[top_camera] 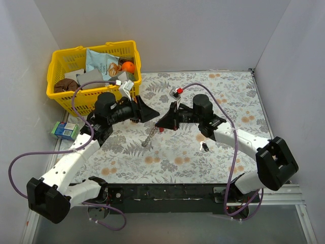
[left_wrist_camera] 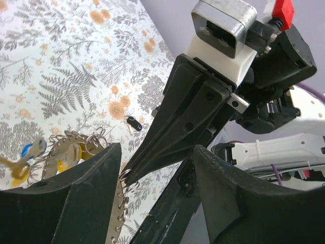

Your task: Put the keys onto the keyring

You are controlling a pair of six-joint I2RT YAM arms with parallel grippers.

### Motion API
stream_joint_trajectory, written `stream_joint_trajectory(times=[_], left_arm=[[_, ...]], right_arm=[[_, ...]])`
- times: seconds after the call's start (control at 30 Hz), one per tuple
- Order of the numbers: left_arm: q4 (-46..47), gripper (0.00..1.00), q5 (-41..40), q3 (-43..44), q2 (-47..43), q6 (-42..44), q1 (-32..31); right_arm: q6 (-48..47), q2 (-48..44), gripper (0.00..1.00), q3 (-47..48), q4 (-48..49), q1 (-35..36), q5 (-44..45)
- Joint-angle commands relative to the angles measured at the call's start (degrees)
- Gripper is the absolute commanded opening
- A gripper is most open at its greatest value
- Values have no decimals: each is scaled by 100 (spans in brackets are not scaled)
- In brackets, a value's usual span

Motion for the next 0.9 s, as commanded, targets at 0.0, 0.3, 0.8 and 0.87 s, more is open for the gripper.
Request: stream_joint_trajectory(times=[0.0, 0.3, 0.8, 0.87], left_arm=[[-46, 59, 569, 477, -100, 300, 89], [-380, 54, 1264, 1075, 198, 590, 194], [-618, 46, 1738, 1269, 339, 845, 335], [-618, 45, 1826, 1207, 365, 863, 352]], right_arm=[[-273, -399, 1, 605, -11, -86, -464], [-529, -504, 1, 1001, -460, -200, -1044], [-133, -513, 1, 1107, -117, -384, -1581], [25, -531, 1, 1055, 85, -393, -1599]])
